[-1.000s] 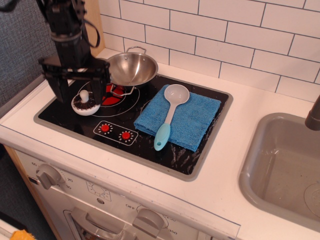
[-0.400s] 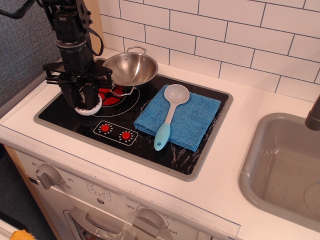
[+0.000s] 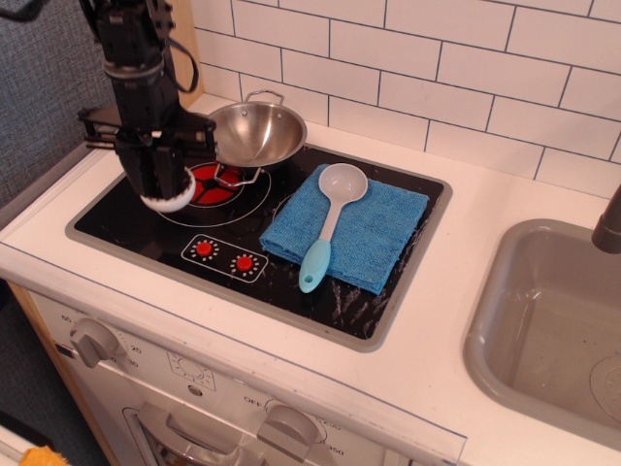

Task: Pick up the potato masher and put it in the silver pot

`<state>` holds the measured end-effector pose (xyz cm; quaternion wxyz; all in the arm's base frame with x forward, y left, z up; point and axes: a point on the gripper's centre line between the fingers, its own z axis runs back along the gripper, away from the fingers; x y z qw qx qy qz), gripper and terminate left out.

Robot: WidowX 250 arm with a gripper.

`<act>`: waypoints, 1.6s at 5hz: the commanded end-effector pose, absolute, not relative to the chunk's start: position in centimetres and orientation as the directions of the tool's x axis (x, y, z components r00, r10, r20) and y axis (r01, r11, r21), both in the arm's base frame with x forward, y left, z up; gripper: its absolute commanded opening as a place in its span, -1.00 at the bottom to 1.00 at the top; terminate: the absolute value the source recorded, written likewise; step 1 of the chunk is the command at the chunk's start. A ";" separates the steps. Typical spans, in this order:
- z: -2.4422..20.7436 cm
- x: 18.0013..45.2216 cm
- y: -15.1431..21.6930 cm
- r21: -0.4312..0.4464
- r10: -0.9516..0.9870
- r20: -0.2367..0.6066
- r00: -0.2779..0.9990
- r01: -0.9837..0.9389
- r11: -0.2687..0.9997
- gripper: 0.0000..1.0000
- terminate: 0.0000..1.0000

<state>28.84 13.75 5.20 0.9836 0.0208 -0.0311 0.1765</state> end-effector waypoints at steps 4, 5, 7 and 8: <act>7.3 38.1 11.1 -0.039 0.333 0.121 0.935 -0.331 0.943 1.00 -1.00; 8.1 38.1 10.6 -0.019 0.315 0.126 0.941 -0.316 0.949 1.00 -1.00; 12.0 36.0 7.5 0.002 0.191 0.175 0.966 -0.194 0.981 1.00 -1.00; 10.8 35.0 6.5 -0.014 0.160 0.131 0.979 -0.159 0.987 1.00 -1.00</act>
